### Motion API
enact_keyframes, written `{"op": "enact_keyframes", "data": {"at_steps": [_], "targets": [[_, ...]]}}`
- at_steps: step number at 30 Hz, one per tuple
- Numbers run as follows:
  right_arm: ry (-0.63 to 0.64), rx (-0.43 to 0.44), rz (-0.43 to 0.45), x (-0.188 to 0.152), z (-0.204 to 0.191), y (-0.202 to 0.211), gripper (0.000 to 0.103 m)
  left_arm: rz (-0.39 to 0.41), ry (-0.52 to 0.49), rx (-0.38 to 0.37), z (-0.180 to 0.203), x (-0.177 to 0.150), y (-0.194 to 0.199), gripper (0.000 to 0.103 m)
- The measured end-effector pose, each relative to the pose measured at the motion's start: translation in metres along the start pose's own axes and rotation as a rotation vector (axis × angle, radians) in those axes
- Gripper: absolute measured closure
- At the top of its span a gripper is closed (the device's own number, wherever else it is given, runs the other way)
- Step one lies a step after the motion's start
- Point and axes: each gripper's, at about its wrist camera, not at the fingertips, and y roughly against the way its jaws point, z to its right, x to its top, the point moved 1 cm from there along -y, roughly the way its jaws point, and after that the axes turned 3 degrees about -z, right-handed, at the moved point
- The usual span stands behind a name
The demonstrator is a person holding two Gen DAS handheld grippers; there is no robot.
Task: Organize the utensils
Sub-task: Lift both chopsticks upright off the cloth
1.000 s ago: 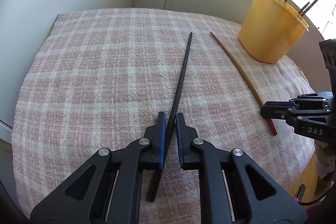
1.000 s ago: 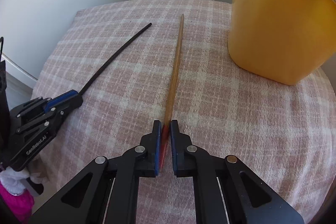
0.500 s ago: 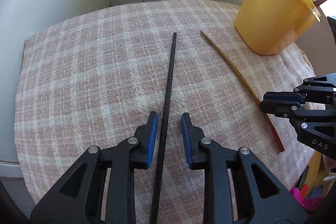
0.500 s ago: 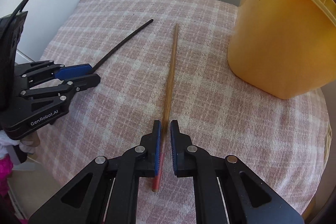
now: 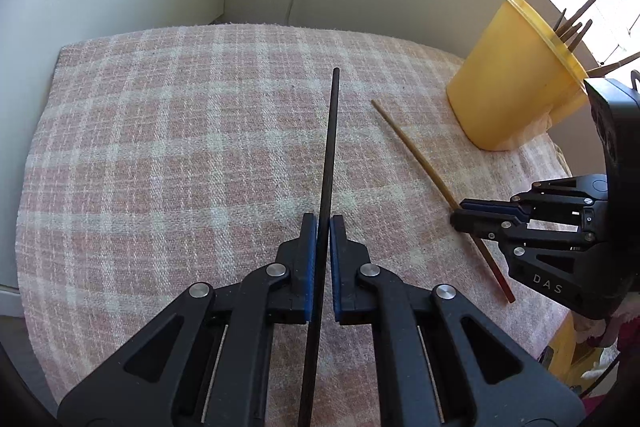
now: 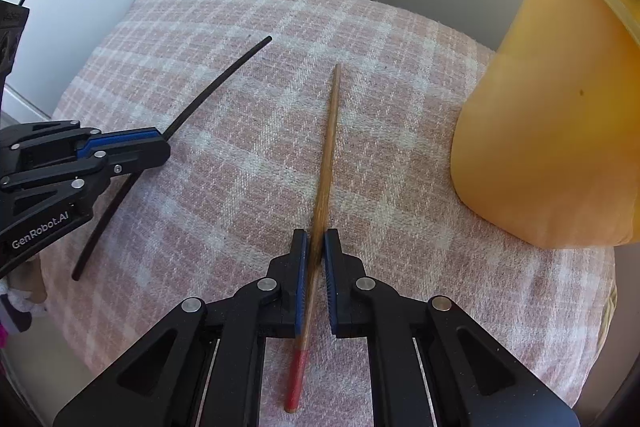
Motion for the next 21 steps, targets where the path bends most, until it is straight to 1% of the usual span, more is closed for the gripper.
{"op": "enact_keyframes", "data": {"at_steps": [3, 10, 17, 21], "targets": [[-0.020, 0.041, 0.026, -0.006, 0.002, 0.009, 0.097, 0.053, 0.009, -0.010, -0.002, -0.004, 0.023, 0.099], [-0.020, 0.095, 0.128, -0.026, 0.004, 0.046, 0.097, 0.152, 0.017, -0.035, -0.003, -0.012, 0.072, 0.099], [-0.022, 0.123, 0.240, -0.050, 0.010, 0.084, 0.097, 0.231, -0.009, -0.053, 0.028, -0.016, 0.090, 0.099], [-0.028, 0.141, 0.301, -0.056, 0.012, 0.102, 0.097, 0.275, -0.034, -0.072, 0.048, -0.014, 0.102, 0.099]]}}
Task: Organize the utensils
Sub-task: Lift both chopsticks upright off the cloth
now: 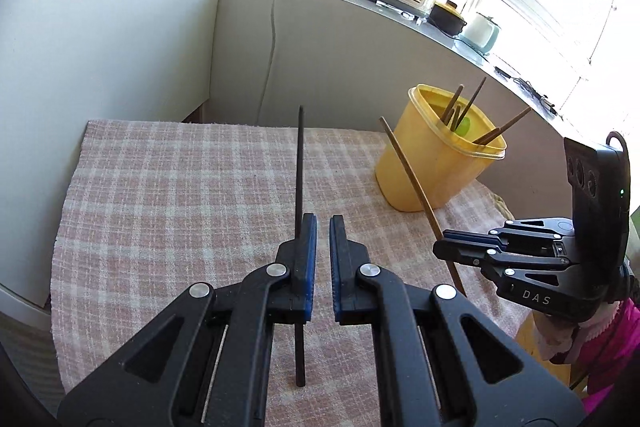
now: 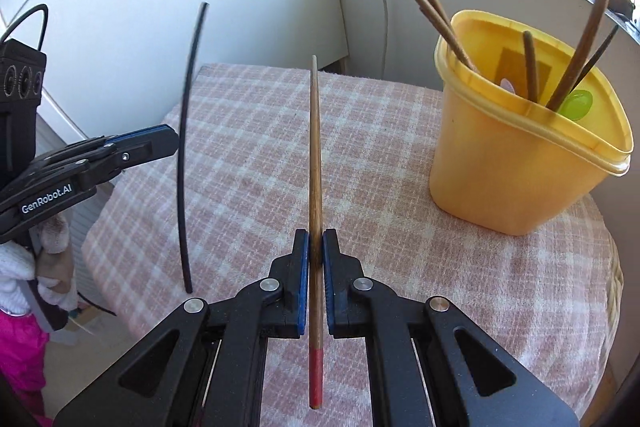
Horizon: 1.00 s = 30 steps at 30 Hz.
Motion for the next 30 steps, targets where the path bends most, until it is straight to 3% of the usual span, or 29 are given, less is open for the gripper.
{"op": "enact_keyframes", "data": {"at_steps": [3, 5, 8, 10, 13, 18, 20, 22, 26, 30], "targets": [[0.014, -0.007, 0.051, 0.001, -0.002, 0.014, 0.097, 0.016, -0.052, 0.018, 0.017, 0.005, -0.003, 0.099], [0.020, -0.024, 0.077, 0.000, -0.002, 0.023, 0.098, -0.013, -0.084, 0.031, 0.022, 0.006, -0.012, 0.099], [0.012, -0.025, 0.087, 0.000, 0.002, 0.028, 0.097, -0.131, -0.112, 0.059, 0.021, 0.004, -0.043, 0.097], [0.009, -0.032, 0.085, -0.001, 0.003, 0.027, 0.097, -0.226, -0.119, 0.092, 0.015, 0.001, -0.073, 0.083], [0.006, -0.031, 0.086, -0.005, 0.003, 0.028, 0.097, -0.335, -0.118, 0.140, 0.004, -0.005, -0.114, 0.083], [0.004, -0.024, 0.089, -0.012, 0.005, 0.033, 0.097, -0.415, -0.108, 0.174, -0.004, -0.008, -0.158, 0.083], [0.008, -0.029, 0.090, -0.014, 0.005, 0.035, 0.097, -0.400, -0.142, 0.181, -0.001, -0.008, -0.161, 0.087], [0.013, -0.035, 0.094, -0.015, 0.007, 0.038, 0.097, -0.403, -0.137, 0.170, -0.001, -0.006, -0.161, 0.098], [0.001, -0.032, 0.109, -0.017, 0.011, 0.043, 0.097, -0.336, -0.072, 0.127, -0.007, -0.002, -0.143, 0.100], [-0.008, -0.018, 0.124, -0.016, 0.014, 0.047, 0.097, -0.218, -0.030, 0.069, -0.007, 0.004, -0.104, 0.100]]}}
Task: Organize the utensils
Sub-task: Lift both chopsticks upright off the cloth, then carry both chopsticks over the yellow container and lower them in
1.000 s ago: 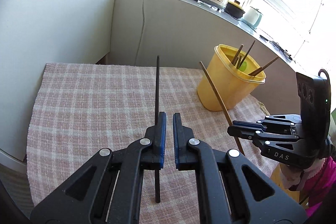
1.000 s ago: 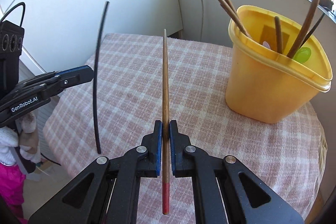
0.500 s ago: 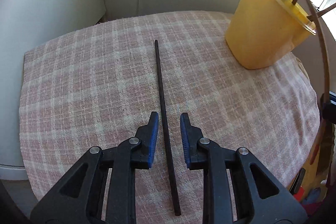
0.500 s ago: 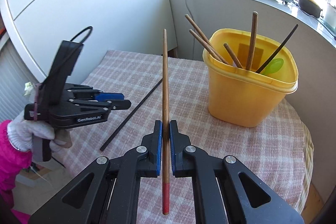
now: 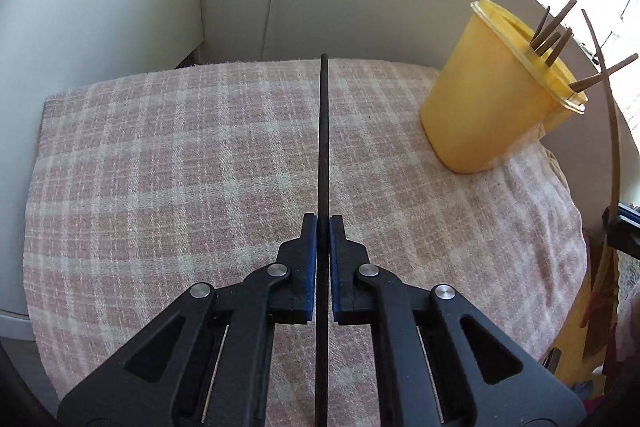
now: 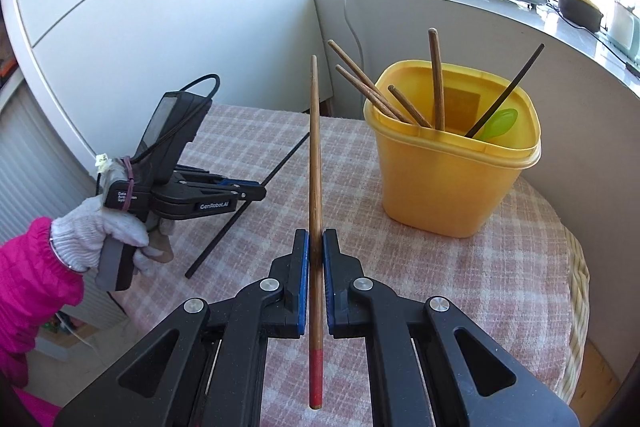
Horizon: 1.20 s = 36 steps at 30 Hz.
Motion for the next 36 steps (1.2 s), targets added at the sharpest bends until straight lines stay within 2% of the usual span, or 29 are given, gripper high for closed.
{"op": "enact_keyframes", "data": {"at_steps": [6, 15, 27, 36], "targets": [[-0.007, 0.013, 0.038, 0.005, 0.002, 0.008, 0.097, 0.162, -0.006, -0.045, 0.010, -0.007, 0.058, 0.100], [-0.024, 0.005, 0.125, 0.020, 0.011, 0.033, 0.097, 0.328, -0.070, -0.104, 0.043, 0.001, 0.115, 0.100], [-0.066, -0.022, 0.260, 0.044, 0.037, 0.070, 0.097, 0.445, -0.138, -0.167, 0.078, 0.032, 0.155, 0.100], [-0.123, -0.064, 0.343, 0.069, 0.066, 0.081, 0.097, 0.492, -0.190, -0.182, 0.110, 0.071, 0.159, 0.100]]}}
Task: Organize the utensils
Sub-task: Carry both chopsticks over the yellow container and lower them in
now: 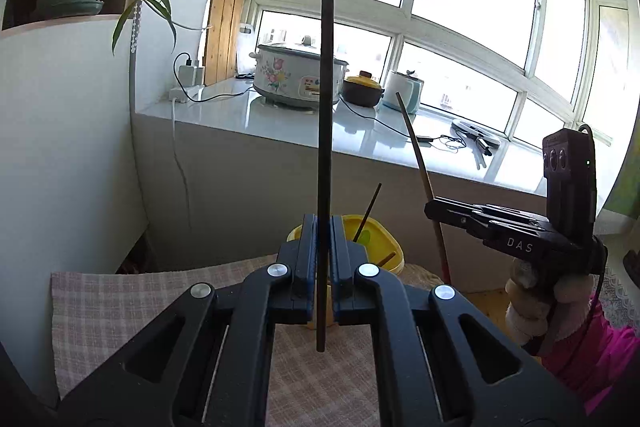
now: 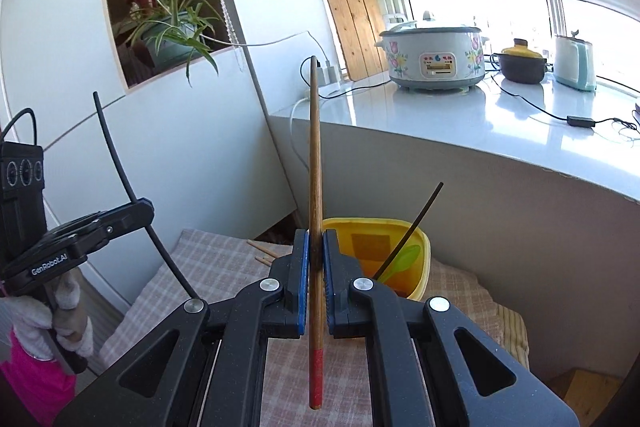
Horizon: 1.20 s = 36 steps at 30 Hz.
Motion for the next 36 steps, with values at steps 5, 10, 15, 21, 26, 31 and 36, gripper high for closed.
{"op": "enact_keyframes", "data": {"at_steps": [5, 10, 15, 21, 26, 31, 36], "targets": [[-0.017, -0.032, 0.019, 0.012, 0.010, -0.016, 0.097, 0.017, -0.024, -0.012, 0.009, 0.019, -0.013, 0.100], [-0.024, -0.065, 0.041, 0.023, 0.018, -0.029, 0.097, 0.030, -0.050, -0.003, 0.017, 0.033, -0.029, 0.100], [-0.006, -0.105, 0.057, 0.030, 0.019, -0.044, 0.097, 0.017, -0.035, -0.018, 0.016, 0.041, -0.053, 0.100], [0.016, -0.128, 0.057, 0.032, 0.018, -0.065, 0.097, -0.009, -0.034, -0.027, 0.015, 0.039, -0.077, 0.100], [0.019, -0.143, 0.051, 0.028, 0.022, -0.078, 0.097, -0.030, -0.031, -0.033, 0.013, 0.034, -0.090, 0.100], [0.005, -0.152, 0.023, 0.022, 0.030, -0.090, 0.097, -0.050, -0.027, -0.038, 0.010, 0.029, -0.097, 0.100], [0.010, -0.153, -0.007, 0.014, 0.033, -0.094, 0.097, -0.069, -0.018, -0.040, 0.007, 0.024, -0.102, 0.100]]}}
